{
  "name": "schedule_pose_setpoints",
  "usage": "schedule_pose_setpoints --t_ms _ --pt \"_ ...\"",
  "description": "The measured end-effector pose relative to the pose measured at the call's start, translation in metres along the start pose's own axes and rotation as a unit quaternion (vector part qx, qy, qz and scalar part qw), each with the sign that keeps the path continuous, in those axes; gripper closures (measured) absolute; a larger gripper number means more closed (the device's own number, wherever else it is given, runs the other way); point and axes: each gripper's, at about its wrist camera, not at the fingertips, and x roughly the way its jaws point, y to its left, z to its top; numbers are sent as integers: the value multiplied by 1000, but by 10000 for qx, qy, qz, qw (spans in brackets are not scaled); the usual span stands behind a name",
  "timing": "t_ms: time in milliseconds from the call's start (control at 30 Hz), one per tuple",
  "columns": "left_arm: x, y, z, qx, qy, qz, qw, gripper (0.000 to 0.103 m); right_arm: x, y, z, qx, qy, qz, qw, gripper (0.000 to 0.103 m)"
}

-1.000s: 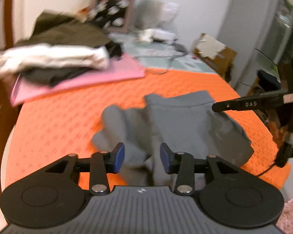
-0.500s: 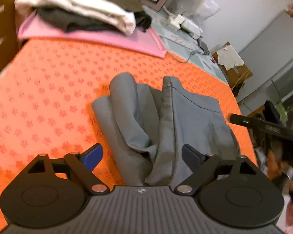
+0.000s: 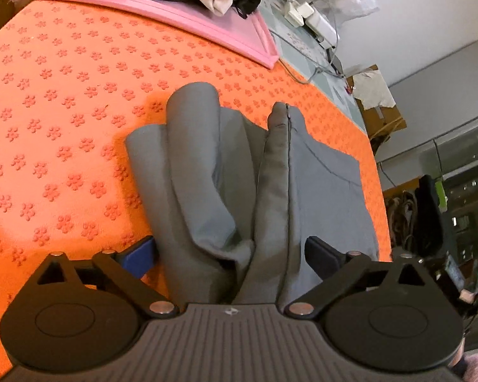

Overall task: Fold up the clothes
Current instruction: 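Grasp the folded skirt with both tools from its sides, then lift the folded skirt with both tools and carry it toward the fridge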

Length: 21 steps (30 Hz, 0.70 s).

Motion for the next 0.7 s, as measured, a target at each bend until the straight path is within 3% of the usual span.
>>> schedule_pose_setpoints --t_ms 133,300,333,367,433,600,633,667,700 --pt "0 -3 1 -36 -181 -107 9998 3 12 1 0 -1 -21 6 10000 0" --pt "10 -11 0 118 -251 -113 9996 4 29 25 -9 -807 -147 -283 9962 1" --pt "11 -13 0 160 -296 -114 9994 7 32 32 -12 -1039 -140 -381 9938 9" --pt "10 -14 0 163 -359 -97 9992 18 32 37 -14 -1208 -116 -358 9920 28" --pt "9 -16 -1 156 -490 -55 9987 33 32 40 -15 -1334 -109 -329 9905 32" --pt "13 -19 0 201 -482 -115 9986 35 30 31 -12 -1071 -174 -190 9939 34" --pt "14 -22 0 281 -481 -137 9984 42 30 33 -13 -1084 -160 -159 9938 40" --pt "14 -28 0 462 -478 -123 9977 59 29 34 -13 -1093 -142 -121 9938 58" --pt "14 -35 -1 662 -474 -100 9966 66 28 36 -12 -1073 -110 -39 9942 66"
